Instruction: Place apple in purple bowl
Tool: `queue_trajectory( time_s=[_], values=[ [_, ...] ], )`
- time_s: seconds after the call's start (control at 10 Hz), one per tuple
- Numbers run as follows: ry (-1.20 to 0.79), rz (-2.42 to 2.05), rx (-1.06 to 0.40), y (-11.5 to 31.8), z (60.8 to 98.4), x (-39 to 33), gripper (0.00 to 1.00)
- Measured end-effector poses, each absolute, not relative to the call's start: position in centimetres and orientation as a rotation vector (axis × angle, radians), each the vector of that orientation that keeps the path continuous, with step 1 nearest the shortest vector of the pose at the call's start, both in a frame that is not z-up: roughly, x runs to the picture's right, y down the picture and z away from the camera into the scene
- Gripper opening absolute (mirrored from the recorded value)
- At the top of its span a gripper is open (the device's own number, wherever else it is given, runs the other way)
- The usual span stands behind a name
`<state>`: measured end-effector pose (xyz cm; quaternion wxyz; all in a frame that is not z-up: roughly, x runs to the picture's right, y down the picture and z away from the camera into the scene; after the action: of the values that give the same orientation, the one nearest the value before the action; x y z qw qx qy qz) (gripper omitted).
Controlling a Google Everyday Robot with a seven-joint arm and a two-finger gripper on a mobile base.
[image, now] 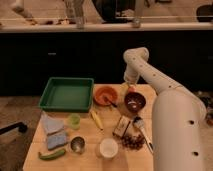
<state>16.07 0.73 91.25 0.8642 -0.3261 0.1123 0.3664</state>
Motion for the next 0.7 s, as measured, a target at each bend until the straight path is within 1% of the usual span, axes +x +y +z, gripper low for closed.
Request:
queue_trajectory(
  time_s=[0.4, 0.7],
  values=[
    [0.227, 0.744, -0.659, -0.5, 93.1, 17.2, 0.80],
    [0.218, 0.746, -0.667, -0.5, 94.4, 17.8, 0.80]
  ],
)
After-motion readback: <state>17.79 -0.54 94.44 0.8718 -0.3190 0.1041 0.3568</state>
